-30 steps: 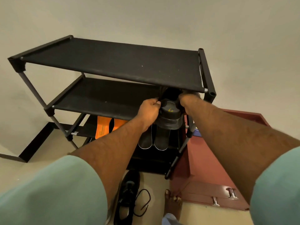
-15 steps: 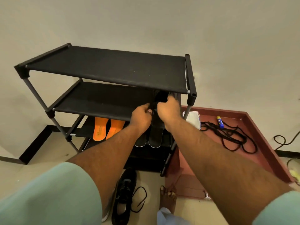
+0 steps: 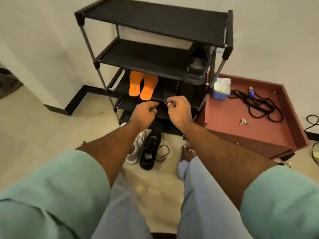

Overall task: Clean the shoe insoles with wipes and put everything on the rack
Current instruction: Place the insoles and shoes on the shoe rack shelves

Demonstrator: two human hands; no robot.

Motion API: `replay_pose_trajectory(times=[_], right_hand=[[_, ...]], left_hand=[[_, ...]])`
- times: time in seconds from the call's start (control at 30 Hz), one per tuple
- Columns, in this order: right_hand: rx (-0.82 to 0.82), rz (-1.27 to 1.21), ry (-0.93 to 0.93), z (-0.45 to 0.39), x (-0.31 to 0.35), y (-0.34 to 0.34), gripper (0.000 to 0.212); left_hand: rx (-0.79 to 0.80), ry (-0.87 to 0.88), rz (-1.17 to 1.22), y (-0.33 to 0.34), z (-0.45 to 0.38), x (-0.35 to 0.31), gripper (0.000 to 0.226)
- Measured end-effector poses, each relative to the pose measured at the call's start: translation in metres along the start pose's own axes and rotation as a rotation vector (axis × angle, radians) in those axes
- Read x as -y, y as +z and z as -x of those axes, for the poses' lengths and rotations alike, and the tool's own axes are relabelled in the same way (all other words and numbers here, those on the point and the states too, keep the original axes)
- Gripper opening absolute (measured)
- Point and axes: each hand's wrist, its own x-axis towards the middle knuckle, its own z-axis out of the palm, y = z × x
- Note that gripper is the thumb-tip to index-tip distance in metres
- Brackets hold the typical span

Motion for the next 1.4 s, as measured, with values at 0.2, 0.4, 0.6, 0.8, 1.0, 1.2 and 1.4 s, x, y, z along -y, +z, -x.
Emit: replay_pose_trajectory(times=[0.2, 0.4, 0.6, 0.8, 1.0, 1.2, 1.4], right_hand=[[0.285, 0.088, -0.076, 0.011, -0.04, 0.059, 0.016], [0.39, 0.113, 0.137, -0.015, -0.109, 0.131, 0.016], [0.463, 0.101, 0.381, -0.038, -0.202, 0.212, 0.015], [0.608, 0.166, 0.603, -0.043, -0.287, 0.287, 0.038], [0.638, 0.059, 0.823, -0.034, -0.326, 0.344, 0.047], [0.676, 0.177, 0.79, -0.027, -0.297, 0.308, 0.03], [0.599, 0.19, 0.649, 0.003, -0.199, 0.188, 0.019]], left_hand=[[0.084, -0.18, -0.062, 0.035, 0.008, 0.074, 0.037], [0.236, -0.296, -0.126, 0.09, -0.027, 0.148, 0.033], [0.332, -0.459, -0.137, 0.148, -0.06, 0.241, 0.032], [0.373, -0.579, -0.129, 0.207, -0.089, 0.309, 0.047], [0.431, -0.46, -0.389, 0.245, -0.108, 0.339, 0.081], [0.383, -0.433, -0.323, 0.221, -0.1, 0.311, 0.075], [0.46, -0.272, -0.382, 0.147, -0.04, 0.19, 0.057]])
